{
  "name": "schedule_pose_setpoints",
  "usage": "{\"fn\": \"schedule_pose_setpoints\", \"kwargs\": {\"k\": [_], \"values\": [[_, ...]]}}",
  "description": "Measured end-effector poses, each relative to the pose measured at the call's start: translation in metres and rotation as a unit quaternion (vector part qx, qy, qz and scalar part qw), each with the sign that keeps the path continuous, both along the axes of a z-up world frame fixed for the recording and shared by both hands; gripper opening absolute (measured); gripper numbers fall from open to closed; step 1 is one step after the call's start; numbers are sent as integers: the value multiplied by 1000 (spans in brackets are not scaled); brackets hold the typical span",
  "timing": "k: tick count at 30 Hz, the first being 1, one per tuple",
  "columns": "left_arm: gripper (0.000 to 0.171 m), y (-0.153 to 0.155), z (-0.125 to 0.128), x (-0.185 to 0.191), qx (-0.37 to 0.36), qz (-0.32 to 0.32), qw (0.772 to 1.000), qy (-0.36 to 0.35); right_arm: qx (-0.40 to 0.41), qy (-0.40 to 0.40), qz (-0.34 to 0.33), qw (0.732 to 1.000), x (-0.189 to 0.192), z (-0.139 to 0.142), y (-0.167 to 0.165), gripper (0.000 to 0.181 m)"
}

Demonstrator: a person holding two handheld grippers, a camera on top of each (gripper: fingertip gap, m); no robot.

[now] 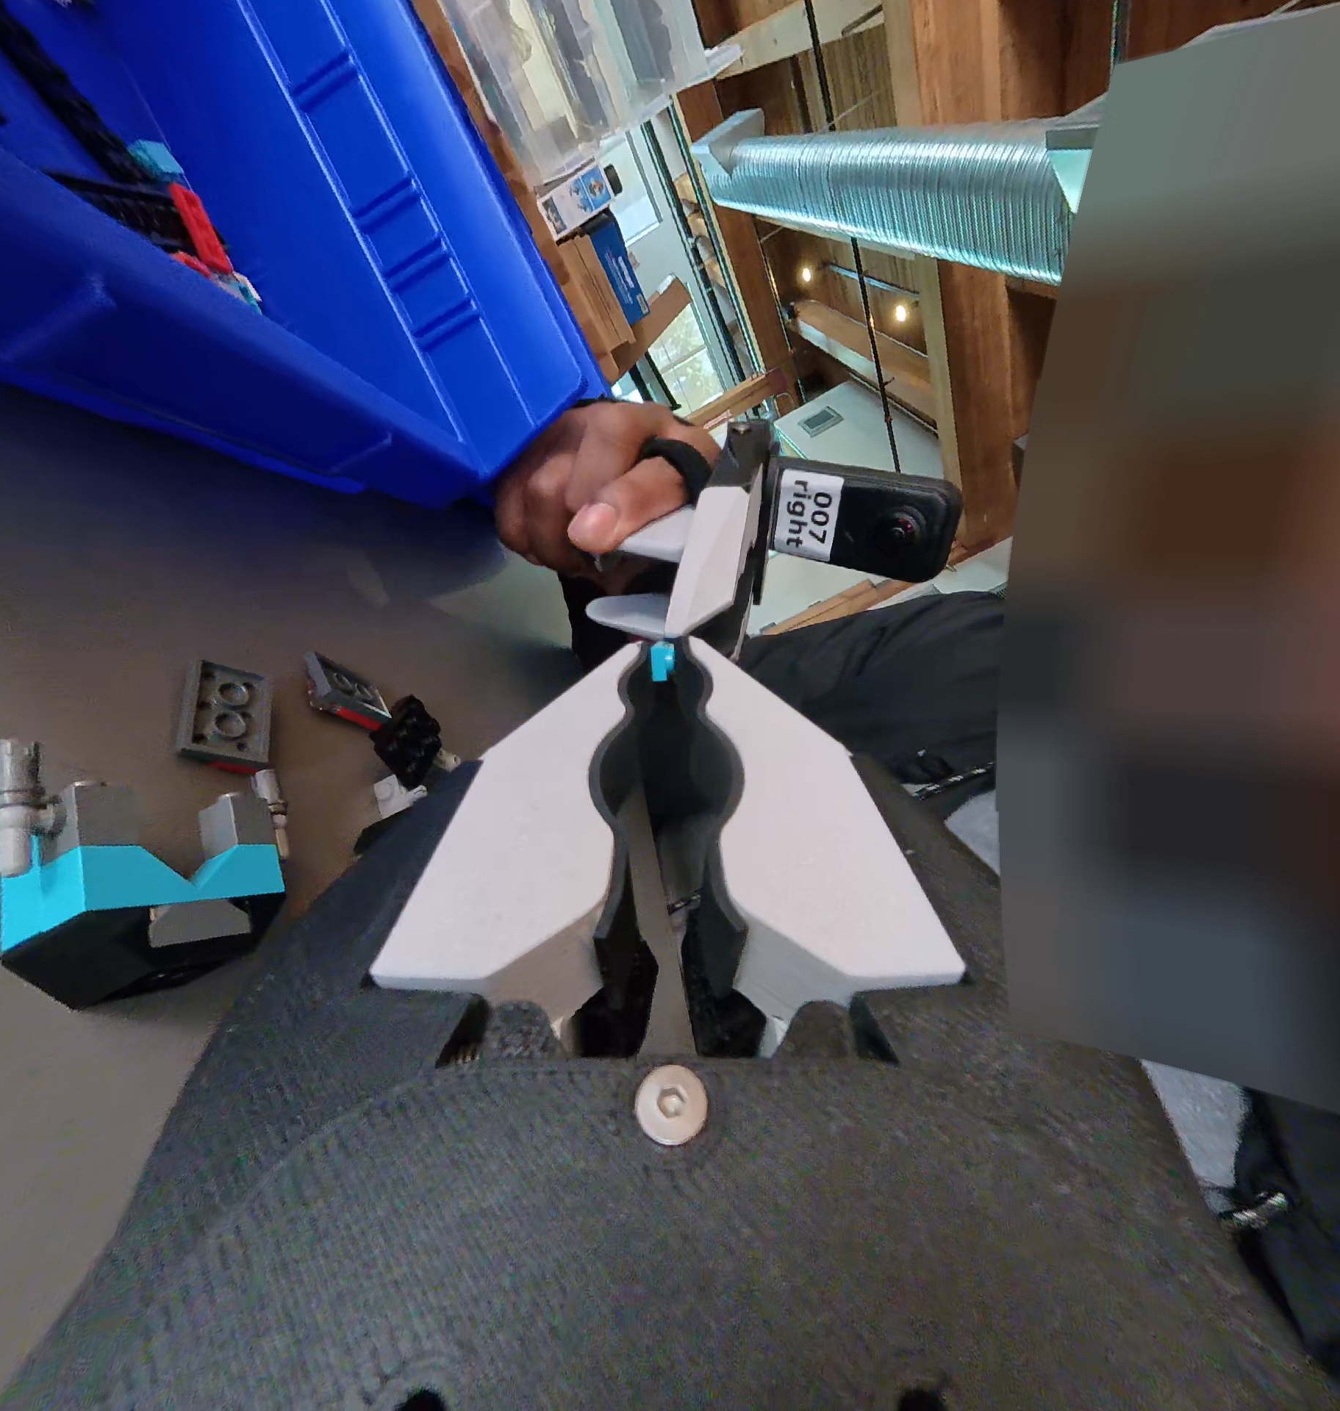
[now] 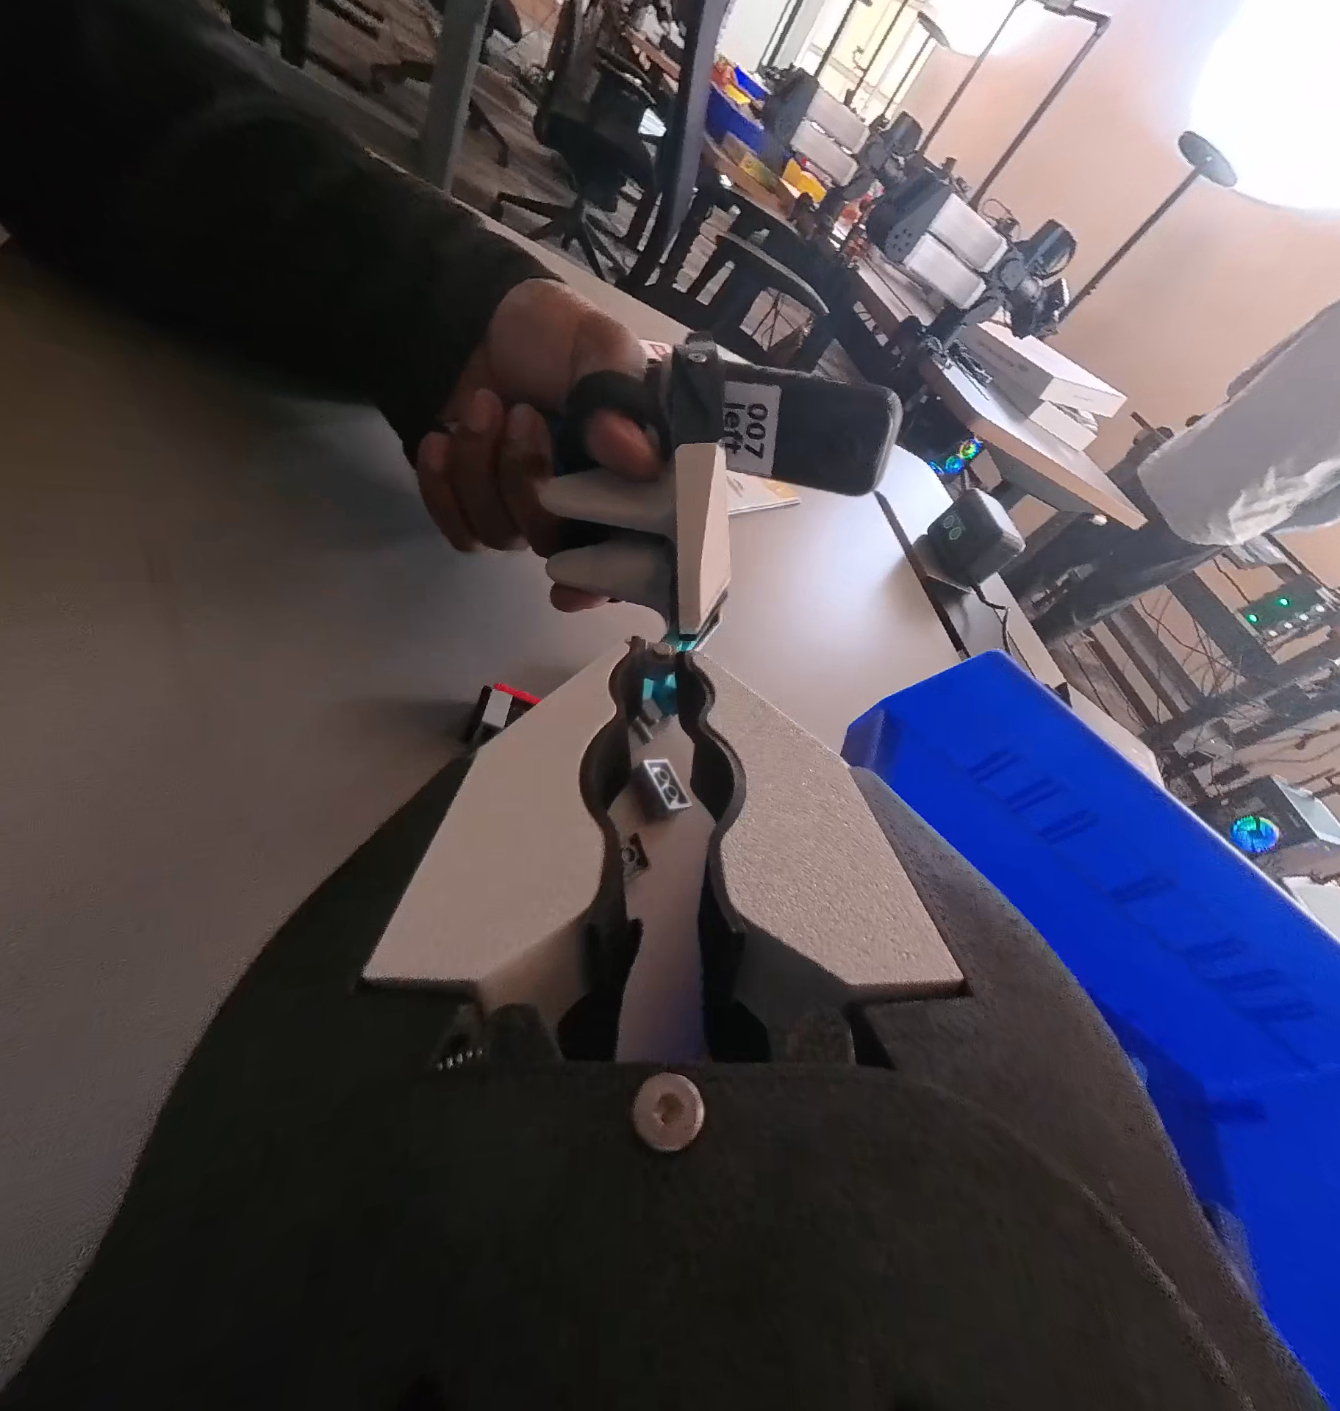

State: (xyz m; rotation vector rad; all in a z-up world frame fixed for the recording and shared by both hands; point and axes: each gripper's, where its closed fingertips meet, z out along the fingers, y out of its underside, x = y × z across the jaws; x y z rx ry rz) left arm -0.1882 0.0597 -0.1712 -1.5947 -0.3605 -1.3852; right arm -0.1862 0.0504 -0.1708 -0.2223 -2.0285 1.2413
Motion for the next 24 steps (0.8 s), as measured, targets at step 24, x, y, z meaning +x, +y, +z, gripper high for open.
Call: {"fn": "schedule_pose_setpoints", "kwargs": {"k": [24], "values": [[5, 1, 7, -12, 13, 44, 999, 18, -17, 29, -50, 998, -9, 10, 4, 11]]}}
